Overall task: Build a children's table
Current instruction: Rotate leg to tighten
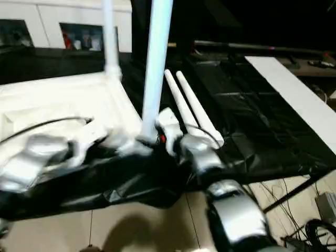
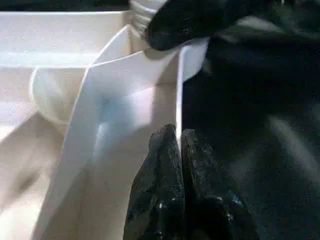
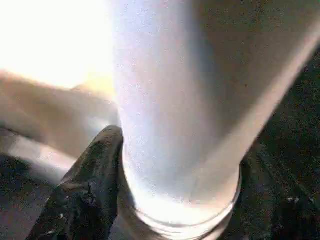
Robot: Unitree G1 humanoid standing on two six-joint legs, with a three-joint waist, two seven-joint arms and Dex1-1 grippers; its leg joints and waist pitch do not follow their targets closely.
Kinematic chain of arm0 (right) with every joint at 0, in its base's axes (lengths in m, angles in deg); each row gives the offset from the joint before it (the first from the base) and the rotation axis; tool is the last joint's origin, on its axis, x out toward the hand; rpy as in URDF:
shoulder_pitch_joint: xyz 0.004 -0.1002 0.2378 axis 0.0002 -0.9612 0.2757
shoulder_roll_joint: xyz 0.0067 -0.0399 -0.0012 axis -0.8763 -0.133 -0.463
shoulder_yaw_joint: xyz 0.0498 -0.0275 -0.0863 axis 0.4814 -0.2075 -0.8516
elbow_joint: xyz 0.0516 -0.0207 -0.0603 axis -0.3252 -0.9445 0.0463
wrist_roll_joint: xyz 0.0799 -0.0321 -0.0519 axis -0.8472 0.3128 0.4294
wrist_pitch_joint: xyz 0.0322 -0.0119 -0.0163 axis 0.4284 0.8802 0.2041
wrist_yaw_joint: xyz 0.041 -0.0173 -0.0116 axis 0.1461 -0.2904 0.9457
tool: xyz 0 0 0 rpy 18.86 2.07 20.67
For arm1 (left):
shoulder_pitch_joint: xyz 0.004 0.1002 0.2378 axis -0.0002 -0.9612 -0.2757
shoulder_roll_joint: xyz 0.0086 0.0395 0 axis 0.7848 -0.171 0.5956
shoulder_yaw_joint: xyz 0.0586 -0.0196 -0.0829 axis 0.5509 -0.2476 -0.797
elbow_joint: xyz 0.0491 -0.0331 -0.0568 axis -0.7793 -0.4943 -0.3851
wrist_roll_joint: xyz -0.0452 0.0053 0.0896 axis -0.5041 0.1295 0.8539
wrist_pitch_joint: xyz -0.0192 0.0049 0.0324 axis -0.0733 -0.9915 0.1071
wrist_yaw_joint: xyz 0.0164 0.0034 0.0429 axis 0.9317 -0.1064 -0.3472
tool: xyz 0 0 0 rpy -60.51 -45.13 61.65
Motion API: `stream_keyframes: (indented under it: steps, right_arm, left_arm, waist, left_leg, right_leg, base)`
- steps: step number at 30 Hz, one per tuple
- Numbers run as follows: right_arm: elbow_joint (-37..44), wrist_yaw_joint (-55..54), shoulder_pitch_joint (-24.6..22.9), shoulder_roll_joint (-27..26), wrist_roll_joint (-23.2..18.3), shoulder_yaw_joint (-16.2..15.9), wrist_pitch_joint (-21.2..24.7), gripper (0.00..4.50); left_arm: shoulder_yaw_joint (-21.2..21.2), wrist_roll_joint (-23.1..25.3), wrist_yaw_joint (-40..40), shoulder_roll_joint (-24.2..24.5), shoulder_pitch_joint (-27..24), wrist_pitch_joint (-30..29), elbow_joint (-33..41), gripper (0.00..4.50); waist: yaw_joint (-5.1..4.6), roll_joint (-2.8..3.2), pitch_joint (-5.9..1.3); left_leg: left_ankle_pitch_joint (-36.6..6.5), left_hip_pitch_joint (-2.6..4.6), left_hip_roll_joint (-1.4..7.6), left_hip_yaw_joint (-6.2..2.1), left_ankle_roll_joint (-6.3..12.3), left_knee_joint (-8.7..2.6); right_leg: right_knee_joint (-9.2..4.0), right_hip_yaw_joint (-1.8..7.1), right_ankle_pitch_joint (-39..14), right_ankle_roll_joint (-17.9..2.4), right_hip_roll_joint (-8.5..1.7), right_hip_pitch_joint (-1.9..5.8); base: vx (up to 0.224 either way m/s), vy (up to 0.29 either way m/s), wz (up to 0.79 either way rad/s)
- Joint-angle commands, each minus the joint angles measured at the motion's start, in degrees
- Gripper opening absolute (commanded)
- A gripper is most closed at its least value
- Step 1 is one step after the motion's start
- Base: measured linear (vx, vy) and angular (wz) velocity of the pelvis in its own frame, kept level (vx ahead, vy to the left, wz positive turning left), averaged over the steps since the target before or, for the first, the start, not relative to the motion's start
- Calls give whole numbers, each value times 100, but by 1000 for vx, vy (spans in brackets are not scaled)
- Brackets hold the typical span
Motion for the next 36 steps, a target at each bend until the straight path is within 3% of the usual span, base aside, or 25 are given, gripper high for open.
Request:
stream_keyframes:
  steps: [1,5,12,15,19,22,26,28,29,36]
  right_arm:
    - [-277,-920,-30,73,-124,285,288,267]
    - [-411,-1615,90,-290,-230,433,316,267]
    - [-475,-1363,203,-488,-14,275,77,267]
    - [-388,-952,188,-504,-175,403,-109,336]
    - [-275,-587,124,-407,-32,229,-364,371]
    - [-125,-583,57,-133,262,-27,-629,379]
    - [316,844,-183,339,252,-213,-619,379]
    - [393,1130,-243,434,289,-287,-626,379]
    - [512,1540,-328,598,363,-421,-587,379]
    - [1124,3276,-664,1064,288,-871,-597,379]
  left_arm:
    - [-325,231,-916,-114,110,-250,-415,0]
    - [-245,305,-1240,-459,289,-139,-654,0]
    - [2,414,-817,-236,172,143,-523,0]
    - [7,363,-662,-122,93,63,-373,0]
    - [9,358,-488,16,32,160,-279,0]
    - [134,221,120,264,-94,529,-81,0]
    - [336,-123,1131,693,-444,848,500,0]
    - [353,-165,1260,759,-491,903,570,0]
    - [376,-246,1473,852,-548,975,655,0]
    - [332,-606,2035,1023,-619,954,886,0]
  waist:
    - [-15,184,-386]
    - [-18,143,-401]
    - [-28,182,-386]
    - [-28,180,-401]
    - [-65,178,-395]
    - [-93,191,-407]
    - [-97,203,-425]
    - [-75,210,-412]
    - [-49,198,-409]
    - [-20,149,-369]
  left_leg:
    - [-1337,98,-62,65,-310,-347]
    - [-1074,44,-81,74,-209,-335]
    - [-1241,50,-74,73,-158,-346]
    - [-1179,35,-63,70,-118,-343]
    - [-1047,0,-76,63,-102,-347]
    - [-976,9,-74,66,-79,-337]
    - [-746,14,-51,75,123,-313]
    - [-746,44,-51,98,189,-307]
    - [-813,38,-49,93,199,-308]
    - [-1202,47,-31,90,113,-336]
  right_leg:
    - [-424,265,-709,-1068,-347,258]
    - [-403,259,-350,-958,-331,283]
    - [-447,259,-647,-864,-343,256]
    - [-424,260,-487,-903,-349,271]
    - [-407,247,-319,-984,-341,298]
    - [-394,252,-182,-1088,-343,298]
    - [-335,250,491,-1271,-323,310]
    - [-340,253,556,-1348,-314,279]
    - [-349,247,440,-1340,-317,305]
    - [-414,257,-350,-1228,-336,280]
  base:
    - [0,0,0]
    - [0,0,0]
    - [0,0,0]
    - [0,0,0]
    - [0,0,0]
    - [0,0,0]
    - [0,0,0]
    - [0,0,0]
    - [0,0,0]
    - [0,0,0]
